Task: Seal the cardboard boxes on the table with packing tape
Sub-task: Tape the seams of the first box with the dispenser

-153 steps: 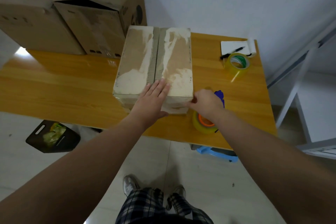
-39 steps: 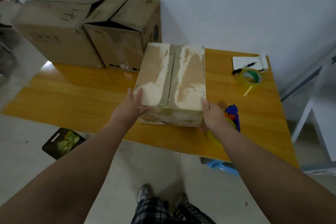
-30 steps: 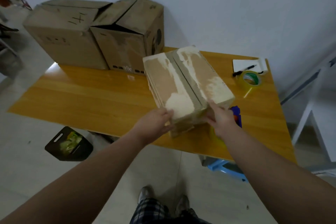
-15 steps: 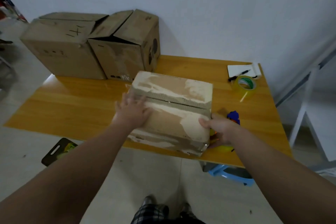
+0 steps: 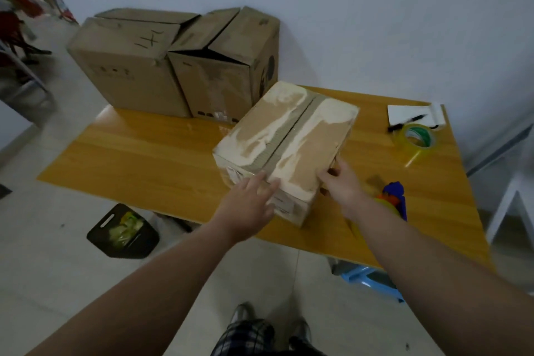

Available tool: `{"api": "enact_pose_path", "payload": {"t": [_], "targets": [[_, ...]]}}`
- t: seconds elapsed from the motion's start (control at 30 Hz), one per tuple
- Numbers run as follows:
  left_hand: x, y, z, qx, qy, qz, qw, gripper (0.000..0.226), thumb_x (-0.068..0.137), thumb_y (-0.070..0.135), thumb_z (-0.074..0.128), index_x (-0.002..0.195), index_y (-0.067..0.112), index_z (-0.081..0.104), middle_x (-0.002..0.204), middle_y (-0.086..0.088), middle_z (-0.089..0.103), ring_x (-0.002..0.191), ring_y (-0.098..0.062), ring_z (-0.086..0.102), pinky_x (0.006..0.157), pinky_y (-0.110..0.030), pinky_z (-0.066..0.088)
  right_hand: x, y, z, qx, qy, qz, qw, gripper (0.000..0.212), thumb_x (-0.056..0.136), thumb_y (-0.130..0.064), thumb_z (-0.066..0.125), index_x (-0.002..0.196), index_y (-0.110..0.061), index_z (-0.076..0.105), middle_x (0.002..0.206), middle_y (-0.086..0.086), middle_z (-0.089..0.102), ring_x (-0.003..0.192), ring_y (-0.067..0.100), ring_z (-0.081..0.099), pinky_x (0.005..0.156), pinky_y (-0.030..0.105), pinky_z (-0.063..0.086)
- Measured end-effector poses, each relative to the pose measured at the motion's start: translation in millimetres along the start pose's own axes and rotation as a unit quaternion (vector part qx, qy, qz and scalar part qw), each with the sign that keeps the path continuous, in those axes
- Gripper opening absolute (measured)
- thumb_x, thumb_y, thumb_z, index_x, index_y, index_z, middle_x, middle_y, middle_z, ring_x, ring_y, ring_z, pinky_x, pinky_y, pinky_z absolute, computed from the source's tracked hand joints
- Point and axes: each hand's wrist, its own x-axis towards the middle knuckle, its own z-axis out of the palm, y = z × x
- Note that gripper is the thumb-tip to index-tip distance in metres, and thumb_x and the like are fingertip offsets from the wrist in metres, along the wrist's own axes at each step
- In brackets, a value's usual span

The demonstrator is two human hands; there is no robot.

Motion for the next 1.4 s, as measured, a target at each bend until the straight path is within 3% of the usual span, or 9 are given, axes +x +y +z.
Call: {"api": "enact_pose_path", "payload": {"t": [0.27, 0.43, 0.57, 0.7, 0.83, 0.93, 1.03, 1.13, 1.4], "targets": [[31.6, 31.2, 12.3, 0.08, 0.052, 0.127, 0.987, 0.061, 0.092, 0.04, 0.049, 0.147, 0.027, 0.026, 0.151, -0.011, 0.028, 0.139, -0.028, 0.022, 0.114, -0.042, 0.014, 3.0, 38.1, -75.0, -0.288, 0.154, -0.011, 0.945, 0.046, 0.097, -0.025, 0.05, 0.141, -0.015, 0.041, 0.125, 0.014, 0.057, 0.09, 0.021, 0.061, 0.075, 0.036, 0.048], [58.3, 53.0, 42.0, 0.108, 0.049, 0.113, 0.986, 0.085, 0.089, 0.057, 0.047, 0.149, 0.025, -0.004, 0.156, -0.017, 0.01, 0.145, -0.032, 0.006, 0.117, -0.044, 0.001, 13.2, 83.6, -114.0, -0.351, 0.203, 0.112, 0.907, 0.086, 0.087, -0.012, 0.066, 0.151, -0.017, 0.009, 0.155, 0.016, 0.015, 0.134, 0.039, 0.031, 0.098, 0.047, 0.043], [72.0, 57.2, 43.2, 0.083, 0.076, 0.113, 0.987, 0.083, 0.086, 0.053, 0.054, 0.15, 0.02, 0.012, 0.153, -0.02, 0.021, 0.143, -0.034, 0.016, 0.117, -0.047, 0.008, 21.4, 101.9, -124.5, -0.332, 0.172, 0.157, 0.914, 0.058, 0.088, -0.019, 0.066, 0.136, -0.005, 0.036, 0.12, 0.02, 0.057, 0.097, 0.036, 0.062, 0.075, 0.044, 0.053], [75.5, 46.7, 38.8, 0.07, 0.077, 0.133, 0.986, 0.074, 0.087, 0.046, 0.057, 0.149, 0.019, 0.024, 0.152, -0.02, 0.025, 0.141, -0.034, 0.022, 0.115, -0.047, 0.015, 19.7, 106.8, -130.1, -0.295, 0.18, 0.162, 0.924, 0.028, 0.086, -0.016, 0.067, 0.106, -0.005, 0.049, 0.085, 0.015, 0.059, 0.065, 0.032, 0.063, 0.059, 0.042, 0.055], [77.2, 61.4, 26.5, -0.004, 0.054, 0.069, 0.996, 0.059, 0.093, 0.045, 0.048, 0.146, 0.025, 0.03, 0.154, -0.012, 0.023, 0.143, -0.027, 0.016, 0.117, -0.04, 0.004, -1.6, 109.6, -136.9, -0.171, 0.213, 0.035, 0.961, 0.041, 0.077, -0.003, 0.07, 0.1, -0.013, 0.038, 0.084, 0.004, 0.052, 0.074, 0.028, 0.054, 0.053, 0.035, 0.043], [83.0, 87.8, 2.3, -0.178, 0.046, -0.058, 0.981, 0.041, 0.096, 0.039, 0.046, 0.133, 0.021, 0.05, 0.144, -0.006, 0.042, 0.133, -0.022, 0.036, 0.108, -0.034, 0.026, -21.7, 90.5, -141.6, -0.127, 0.153, -0.092, 0.976, 0.059, 0.076, 0.004, 0.066, 0.119, -0.028, 0.041, 0.089, -0.008, 0.056, 0.068, 0.011, 0.059, 0.048, 0.021, 0.044], [85.5, 110.2, -36.7, -0.44, -0.012, -0.181, 0.879, 0.041, 0.097, 0.047, 0.039, 0.111, 0.016, 0.061, 0.111, 0.001, 0.061, 0.09, -0.008, 0.056, 0.081, -0.028, 0.04, -33.9, 64.5, -141.0, -0.16, 0.097, -0.196, 0.963, 0.063, 0.077, 0.005, 0.066, 0.125, -0.032, 0.047, 0.107, -0.008, 0.054, 0.089, 0.005, 0.054, 0.066, 0.014, 0.042], [78.0, 122.1, -67.4, -0.594, -0.165, -0.199, 0.762, 0.063, 0.092, 0.063, 0.031, 0.1, 0.011, 0.067, 0.099, -0.006, 0.071, 0.089, -0.017, 0.068, 0.079, -0.028, 0.053, -38.6, 42.2, -131.3, -0.212, 0.095, -0.246, 0.941, 0.062, 0.078, 0.003, 0.068, 0.132, -0.021, 0.046, 0.114, -0.007, 0.043, 0.099, 0.007, 0.047, 0.071, 0.007, 0.04], [60.4, 101.6, -99.9, -0.545, -0.13, -0.199, 0.804, 0.048, 0.09, 0.055, 0.049, 0.088, 0.01, 0.065, 0.077, -0.004, 0.072, 0.074, -0.018, 0.067, 0.07, -0.03, 0.058, -42.7, 16.2, -80.3, -0.269, 0.05, -0.298, 0.915, 0.065, 0.077, 0.002, 0.068, 0.134, -0.017, 0.043, 0.116, -0.004, 0.04, 0.101, 0.009, 0.044, 0.074, 0.011, 0.037]]}}
